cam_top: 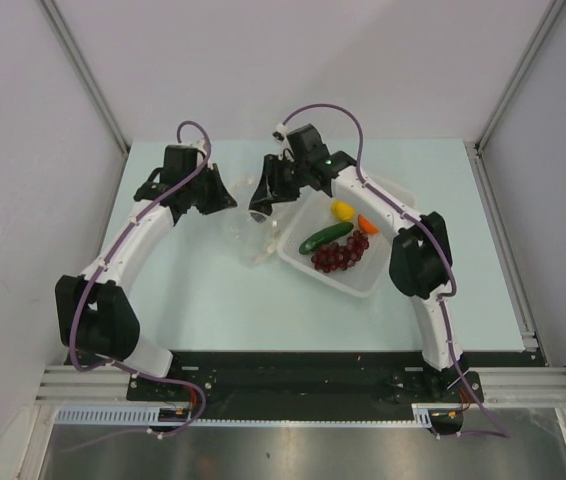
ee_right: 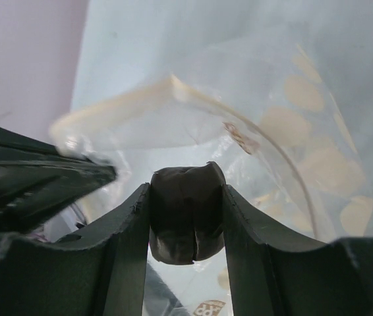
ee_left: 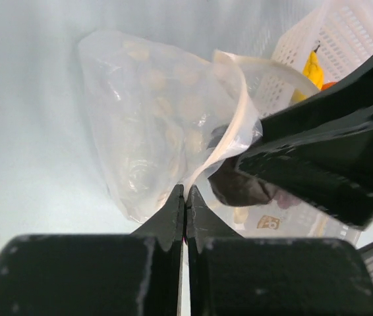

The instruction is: Open the zip-top bag and remove the fake food

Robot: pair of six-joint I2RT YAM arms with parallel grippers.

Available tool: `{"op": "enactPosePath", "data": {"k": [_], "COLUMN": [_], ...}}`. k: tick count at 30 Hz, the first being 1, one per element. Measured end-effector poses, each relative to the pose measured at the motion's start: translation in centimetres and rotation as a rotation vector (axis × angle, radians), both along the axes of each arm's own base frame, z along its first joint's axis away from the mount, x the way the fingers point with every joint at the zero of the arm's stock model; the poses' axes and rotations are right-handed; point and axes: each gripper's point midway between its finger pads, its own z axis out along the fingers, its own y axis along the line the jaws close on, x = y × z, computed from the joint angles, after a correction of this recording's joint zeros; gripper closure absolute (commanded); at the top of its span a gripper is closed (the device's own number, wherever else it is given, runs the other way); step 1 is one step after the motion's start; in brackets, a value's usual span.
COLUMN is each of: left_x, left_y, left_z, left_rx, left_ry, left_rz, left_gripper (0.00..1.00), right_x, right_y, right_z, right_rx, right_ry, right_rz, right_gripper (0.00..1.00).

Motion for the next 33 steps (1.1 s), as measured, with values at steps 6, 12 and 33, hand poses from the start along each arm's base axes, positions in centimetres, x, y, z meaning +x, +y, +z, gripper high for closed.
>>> {"op": "enactPosePath", "data": {"k": [6,12,33], "left_x": [-0.5,-0.4,6.4], "left_y": [-0.9,-0.5,4.6], "left_z": [0.1,-0.1,1.9], "left_rx": [-0.029,-0.011,0.14], "left_ry": [0.006,0.008,-0.03], "left_rz": [-0.046,-0.032,0.176], "left_gripper": [1.0,1.0,1.0], "right_x": [1.1,2.3,-1.4], "right_y": [1.4,4.0,-21.3], "right_z": [3.3,6.1,4.7], "right_rx": [0.101,0.164,-0.2], "right_ry": [-0.049,-0.05,-0.088], "right_rz": [-0.053,-0.11,-0.42], "right_gripper": [0.83,0.83,0.79]}}
